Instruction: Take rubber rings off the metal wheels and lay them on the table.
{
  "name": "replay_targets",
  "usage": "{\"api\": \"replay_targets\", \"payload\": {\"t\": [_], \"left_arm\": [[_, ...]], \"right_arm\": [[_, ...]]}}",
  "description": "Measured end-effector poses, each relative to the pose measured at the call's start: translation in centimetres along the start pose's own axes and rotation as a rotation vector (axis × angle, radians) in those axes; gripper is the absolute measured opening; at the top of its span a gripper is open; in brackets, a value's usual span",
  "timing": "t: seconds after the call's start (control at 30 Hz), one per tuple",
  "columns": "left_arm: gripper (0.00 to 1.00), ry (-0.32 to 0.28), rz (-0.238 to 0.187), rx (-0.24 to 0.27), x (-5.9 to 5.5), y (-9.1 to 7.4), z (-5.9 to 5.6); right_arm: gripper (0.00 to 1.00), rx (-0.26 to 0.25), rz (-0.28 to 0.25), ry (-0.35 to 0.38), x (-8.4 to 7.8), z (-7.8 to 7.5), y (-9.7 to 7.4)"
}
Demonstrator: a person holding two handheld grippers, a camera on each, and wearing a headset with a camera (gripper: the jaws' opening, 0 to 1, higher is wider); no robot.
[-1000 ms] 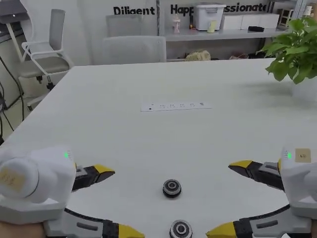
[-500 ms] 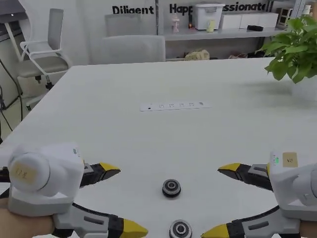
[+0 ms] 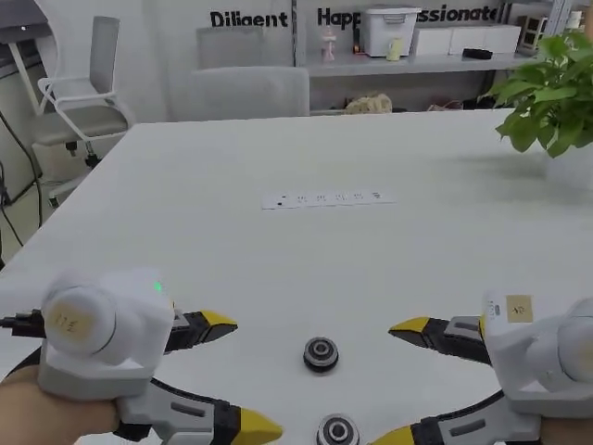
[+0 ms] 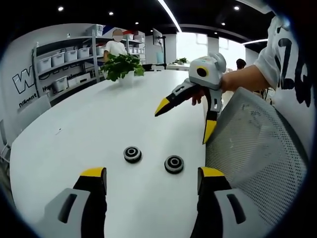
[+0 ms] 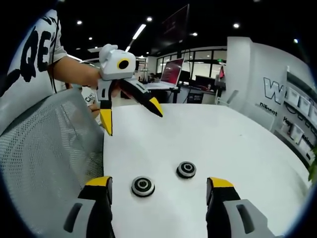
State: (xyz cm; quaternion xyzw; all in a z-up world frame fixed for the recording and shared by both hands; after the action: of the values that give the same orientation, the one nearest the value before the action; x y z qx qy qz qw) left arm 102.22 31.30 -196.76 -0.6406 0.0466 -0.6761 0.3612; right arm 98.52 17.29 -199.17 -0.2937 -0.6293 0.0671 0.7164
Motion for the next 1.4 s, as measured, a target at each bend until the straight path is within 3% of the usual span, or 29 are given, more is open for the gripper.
{"api": "replay_targets", "payload": {"t": [0.77, 1.4], "left_arm": [[0.62, 0.031, 0.010, -0.055, -0.4, 1.8, -0.7], [0.58, 0.051, 0.014, -0.074, -0.1, 1.8, -1.6]], "right_arm": [[0.67, 0.046, 0.024, 0.006, -1.7, -0.1, 1.2], [0.61, 0.057, 0.036, 0.000, -2.0, 0.3, 1.1]]}}
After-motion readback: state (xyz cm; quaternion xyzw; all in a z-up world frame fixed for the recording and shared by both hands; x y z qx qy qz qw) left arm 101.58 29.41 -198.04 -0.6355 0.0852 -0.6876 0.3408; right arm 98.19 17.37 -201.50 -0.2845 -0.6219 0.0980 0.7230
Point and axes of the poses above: the centre of the closed fingertips' face, and the gripper's own axes: y roughly forward along the fingers, z roughly to its left, x roughly out of its top, the point moved 3 cm from there along -y, roughly backward along the fingers, and after that the axes turned 14 degrees about x, right-handed, at the moved point
